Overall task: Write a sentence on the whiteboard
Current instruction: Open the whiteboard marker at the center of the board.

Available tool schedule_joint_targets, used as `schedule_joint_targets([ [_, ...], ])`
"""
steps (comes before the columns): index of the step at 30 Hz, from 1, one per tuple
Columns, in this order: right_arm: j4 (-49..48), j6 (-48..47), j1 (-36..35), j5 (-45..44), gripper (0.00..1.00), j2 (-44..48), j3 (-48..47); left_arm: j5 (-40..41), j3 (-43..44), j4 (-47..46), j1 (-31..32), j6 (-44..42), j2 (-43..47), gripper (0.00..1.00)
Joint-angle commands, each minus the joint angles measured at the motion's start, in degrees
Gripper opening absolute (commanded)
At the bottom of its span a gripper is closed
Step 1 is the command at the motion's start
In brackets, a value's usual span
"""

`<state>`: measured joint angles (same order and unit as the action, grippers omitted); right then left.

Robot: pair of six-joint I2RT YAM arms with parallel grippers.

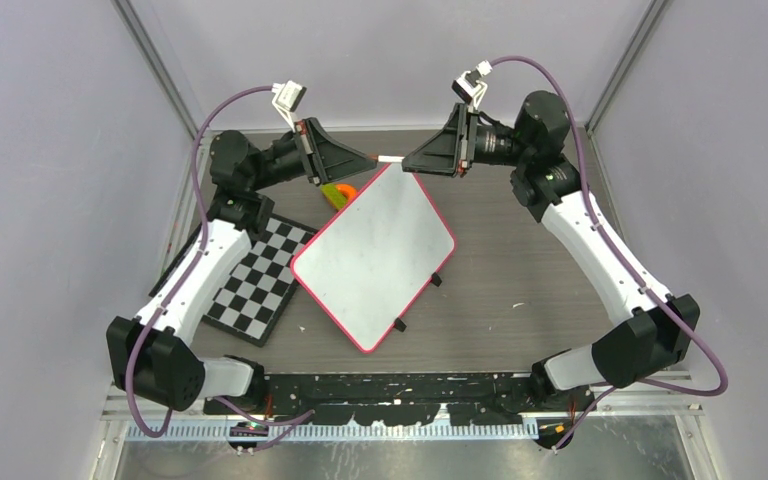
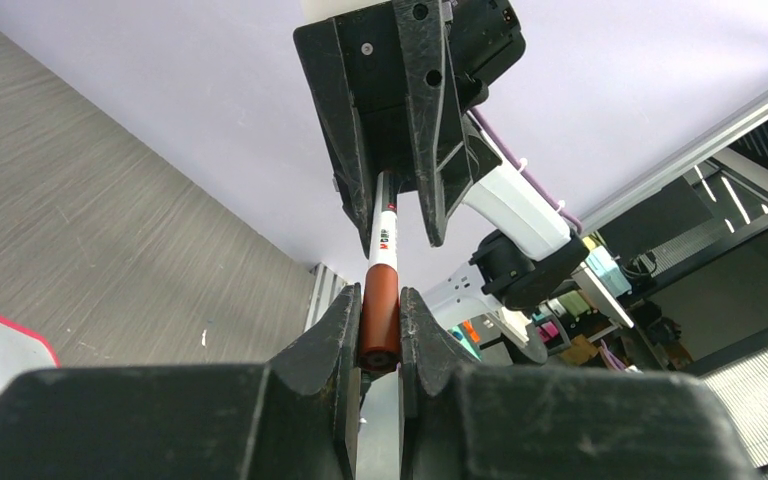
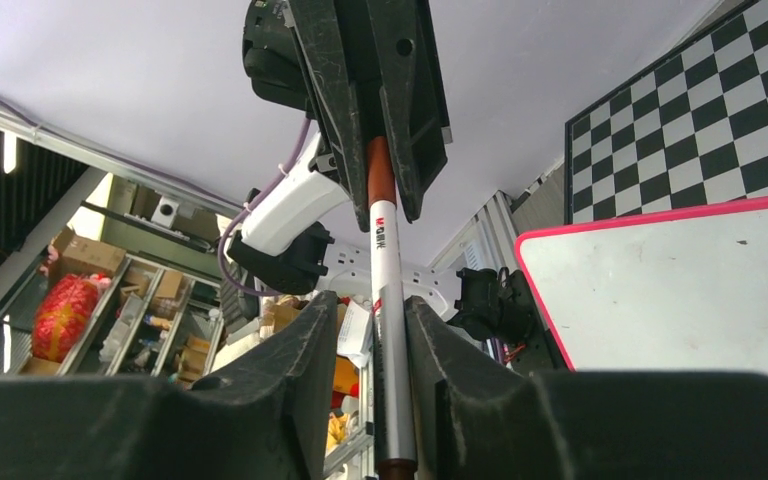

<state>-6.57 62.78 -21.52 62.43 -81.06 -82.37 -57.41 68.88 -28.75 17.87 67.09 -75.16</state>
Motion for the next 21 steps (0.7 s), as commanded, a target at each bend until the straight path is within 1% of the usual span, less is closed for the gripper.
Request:
schedule_joint_targets([
  [1, -0.22, -1.14, -0.81, 0.08, 0.33, 0.21, -3.48, 1.07, 1.46, 0.09, 0.27, -1.48, -0.14, 0.0],
  [13, 2.46, -3.25, -1.27, -0.55, 0.31, -1.37, -5.99, 1.26, 1.8, 0.98, 1.71, -2.61, -0.91, 0.0],
  [15, 2.89, -3.57, -1.36, -0.59, 0.29, -1.61, -6.34, 1.56, 1.54, 0.98, 1.81, -2.66, -1.05, 0.0],
  [17, 3.26, -4.0, -1.48, -0.6, 0.24, -1.77, -6.53, 1.65, 1.48, 1.04, 1.9, -2.73, -1.24, 0.0],
  [21, 5.52, -5.98, -1.83, -0.56, 0.23, -1.91, -7.04, 1.67, 1.61, 2.38, 2.21, -3.73, -1.27, 0.0],
])
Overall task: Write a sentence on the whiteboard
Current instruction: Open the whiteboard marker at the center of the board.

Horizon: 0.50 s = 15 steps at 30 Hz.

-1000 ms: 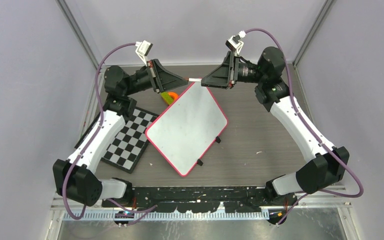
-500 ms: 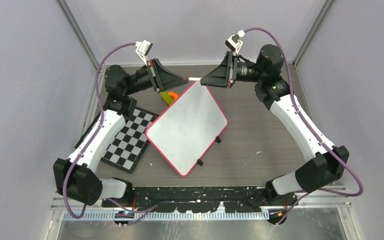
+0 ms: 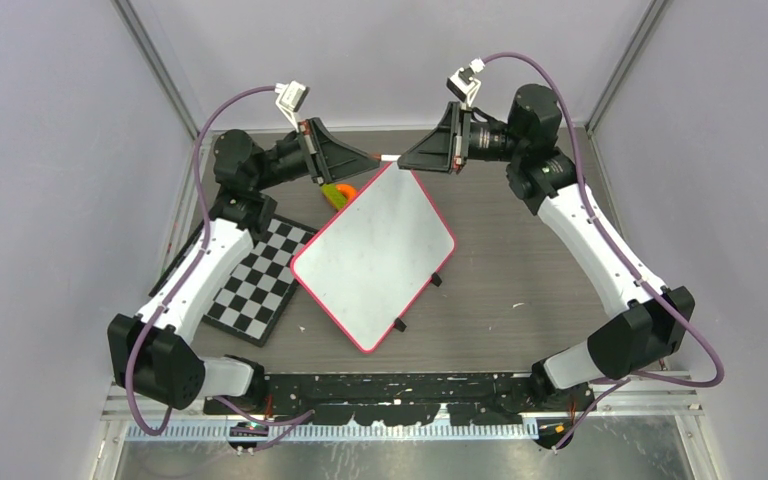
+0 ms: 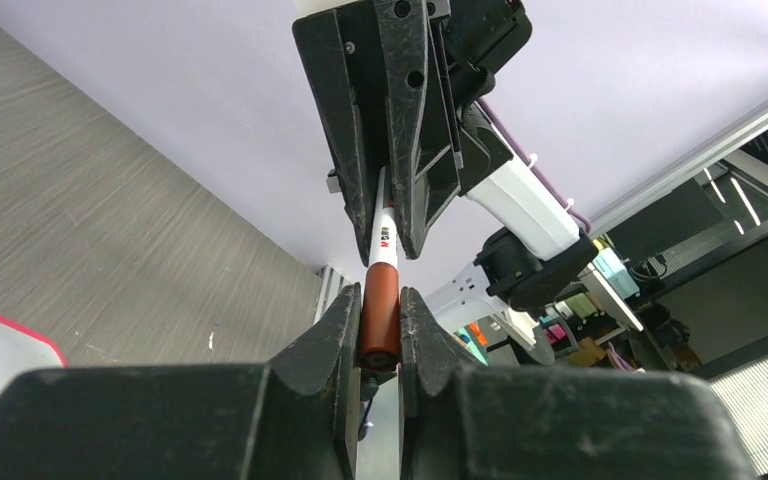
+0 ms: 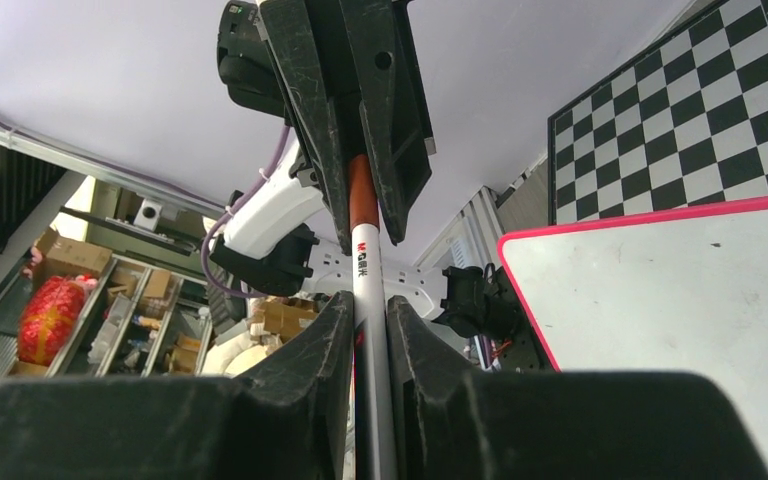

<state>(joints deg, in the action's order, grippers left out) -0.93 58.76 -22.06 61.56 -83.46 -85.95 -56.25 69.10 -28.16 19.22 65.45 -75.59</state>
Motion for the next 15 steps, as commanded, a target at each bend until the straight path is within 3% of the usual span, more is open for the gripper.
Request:
schedule_joint_targets([
  [1, 0.27, -2.28, -1.34, 0.31, 0.23, 0.45, -3.51, 0.45, 1.37, 1.79, 0.9, -2.14, -0.81, 0.0],
  [6, 2.58, -3.65, -1.17, 0.23, 0.01, 0.47, -3.98, 0.2, 1.22, 1.8, 1.08, -2.36, -0.96, 0.0],
  [10, 4.48, -4.91, 1.55, 0.32, 0.0, 1.24, -3.7, 0.07, 0.84, 3.24, 0.25, -3.08, -0.52, 0.0],
  [15, 3.89, -4.85, 10.73, 2.93, 0.0, 4.08, -0.67, 0.46, -1.31, 2.24, -6.19, -1.13, 1.29, 0.0],
])
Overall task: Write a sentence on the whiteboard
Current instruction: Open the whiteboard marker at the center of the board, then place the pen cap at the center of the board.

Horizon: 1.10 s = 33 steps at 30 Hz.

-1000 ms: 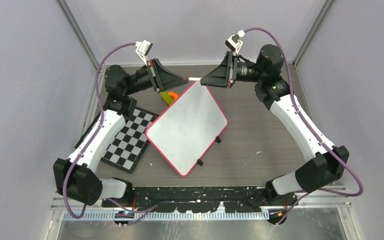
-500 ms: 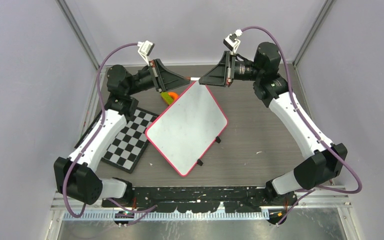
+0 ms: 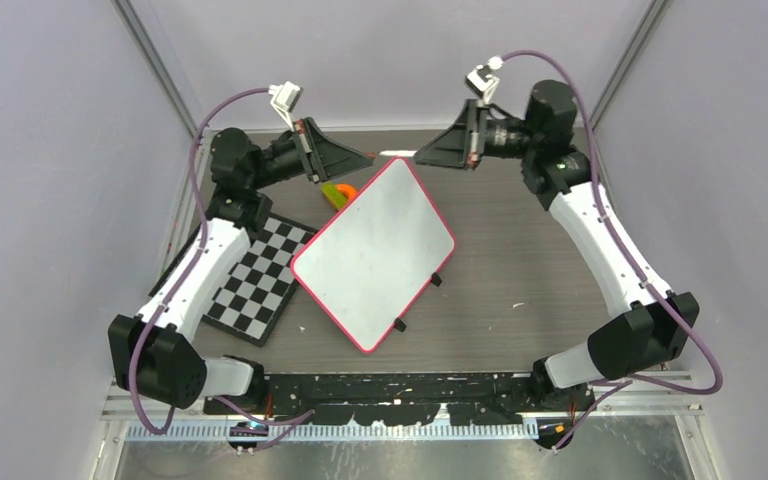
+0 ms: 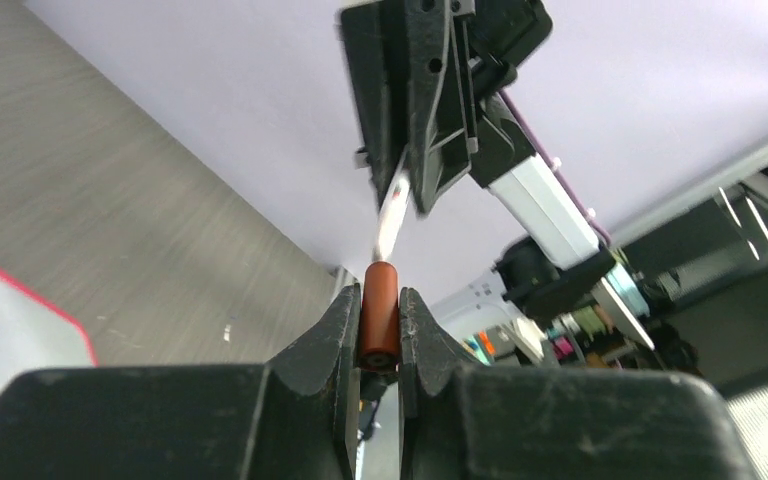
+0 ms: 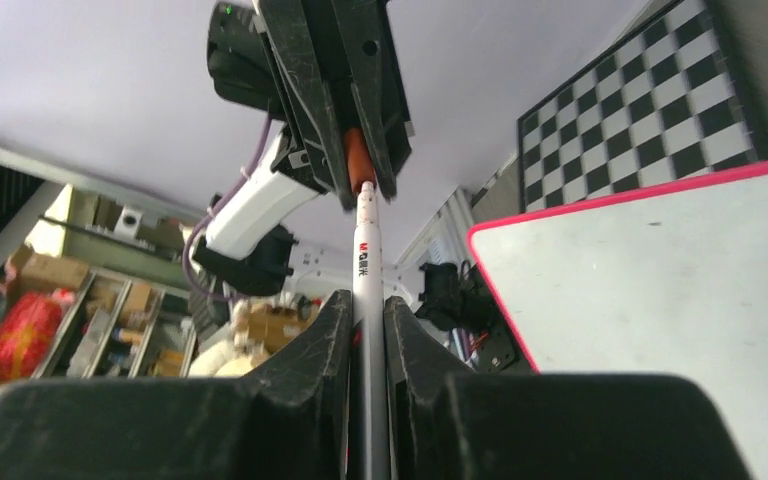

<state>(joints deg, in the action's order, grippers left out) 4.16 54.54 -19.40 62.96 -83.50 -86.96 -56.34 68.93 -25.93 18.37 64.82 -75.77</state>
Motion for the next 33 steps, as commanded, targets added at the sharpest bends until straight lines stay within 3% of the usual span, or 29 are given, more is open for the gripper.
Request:
schedule_joint_targets([
  [1, -1.49, -0.37, 11.3, 2.26, 0.0, 4.66, 1.37, 0.59, -1.62, -0.33, -6.29, -0.33, 1.76, 0.0],
  [4, -5.35, 1.94, 20.24, 5.8, 0.0, 5.62, 5.06, -0.05, -1.65, 0.77, -7.05, -2.6, 1.99, 0.0],
  [6, -6.13, 2.08, 26.28, 7.81, 0.0, 5.79, 7.16, -0.42, 0.27, 6.33, -6.38, -8.2, 1.67, 0.0],
  [9, -5.89, 1.65, 35.62, 9.86, 0.0, 5.09, 9.45, 1.34, 9.78, 27.75, -2.13, -25.83, -0.32, 0.0],
  [11, -4.77, 0.86, 41.57, 10.35, 0.0, 3.98, 10.02, 7.1, 17.01, 43.16, 3.97, -41.05, -3.06, 0.0],
  [14, 7.87, -5.27, 48.23, 9.31, 0.0, 2.27, 8.96, 18.72, 25.54, 60.09, 13.96, -59.27, -8.93, 0.0],
  [20, 30.78, -26.87, 52.25, 3.25, 0.0, 3.05, 6.7, 36.07, 41.05, 81.89, 32.43, -76.78, -26.0, 0.0],
  [22, 33.42, -30.01, 52.36, 0.96, 0.0, 3.85, 6.05, 40.62, 45.4, 84.62, 36.41, -79.03, -31.6, 0.0],
  [26, 33.54, -31.5, 52.62, -2.38, 0.0, 6.86, 6.51, 46.25, 45.46, 80.36, 41.35, -79.91, -37.53, 0.0],
  [33, 34.97, -35.63, 52.69, -9.95, 0.0, 11.81, 7.91, 51.14, 48.54, 77.68, 42.84, -78.89, -48.19, 0.0],
])
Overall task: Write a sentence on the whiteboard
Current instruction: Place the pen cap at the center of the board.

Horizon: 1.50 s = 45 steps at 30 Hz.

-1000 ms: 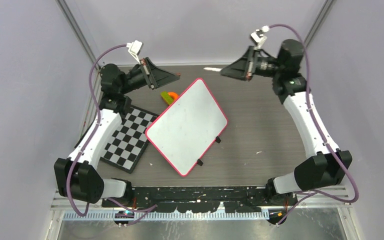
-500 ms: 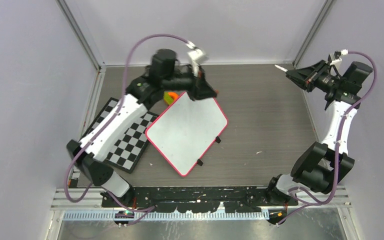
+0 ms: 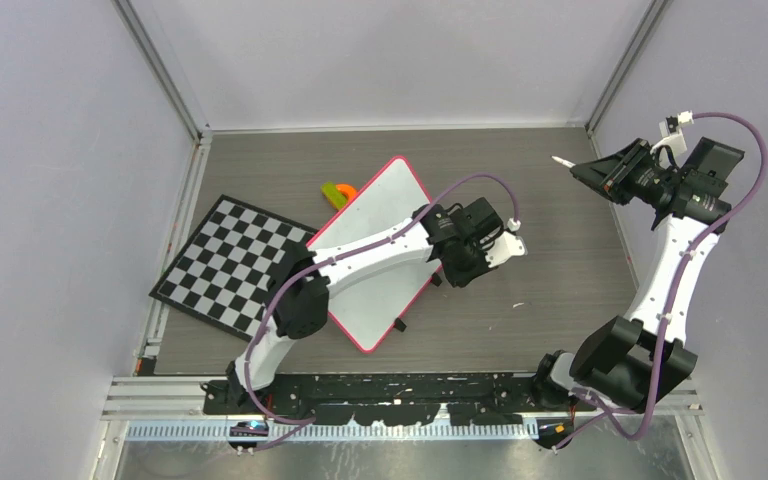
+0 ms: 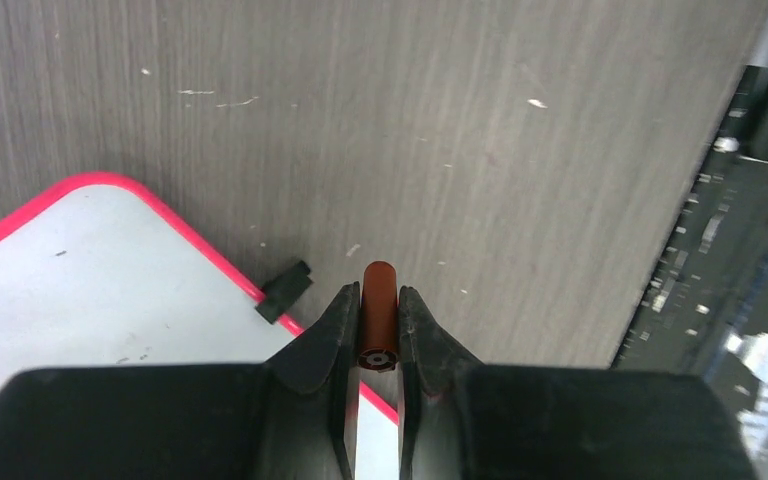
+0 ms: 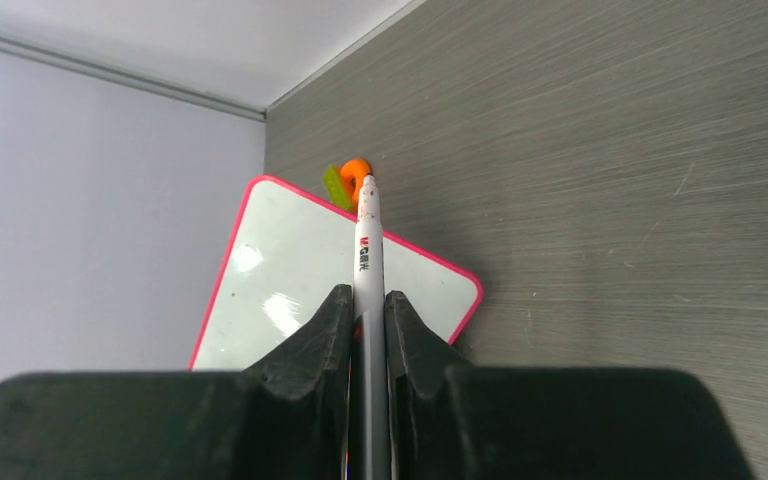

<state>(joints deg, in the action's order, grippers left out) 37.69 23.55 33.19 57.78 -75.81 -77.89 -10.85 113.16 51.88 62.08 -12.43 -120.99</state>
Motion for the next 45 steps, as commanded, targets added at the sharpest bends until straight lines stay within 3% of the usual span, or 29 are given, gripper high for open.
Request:
schedule_joint_targets([
  [1, 1.42, -4.75, 0.05, -5.48, 0.0, 4.64, -0.78, 5.8, 5.55, 0.03, -0.84, -1.67, -4.61, 0.0],
  [17, 0.41, -5.75, 1.6, -7.35, 0.0, 7.61, 1.36, 6.38, 22.86, 4.21, 1.07, -2.85, -22.49, 0.0],
  [23, 0.28, -5.67, 2.03, -6.59, 0.0, 7.6, 1.44, 6.72, 23.97, 4.38, 1.3, -3.43, -24.15, 0.09],
  [28, 0.28, -5.77, 2.14, -6.17, 0.0, 7.87, 1.93, 6.85, 24.98, 4.44, 1.89, -3.64, -24.58, 0.2],
  [34, 0.34, -5.85, 2.22, -5.2, 0.0, 8.1, 1.48, 6.15, 26.52, 6.45, 1.98, -3.32, -22.36, 0.45],
  [45, 1.77, -6.36, 2.06, -5.66, 0.0, 4.63, -3.42, 4.64, 23.09, 10.6, -0.99, -0.72, -5.27, 0.77],
])
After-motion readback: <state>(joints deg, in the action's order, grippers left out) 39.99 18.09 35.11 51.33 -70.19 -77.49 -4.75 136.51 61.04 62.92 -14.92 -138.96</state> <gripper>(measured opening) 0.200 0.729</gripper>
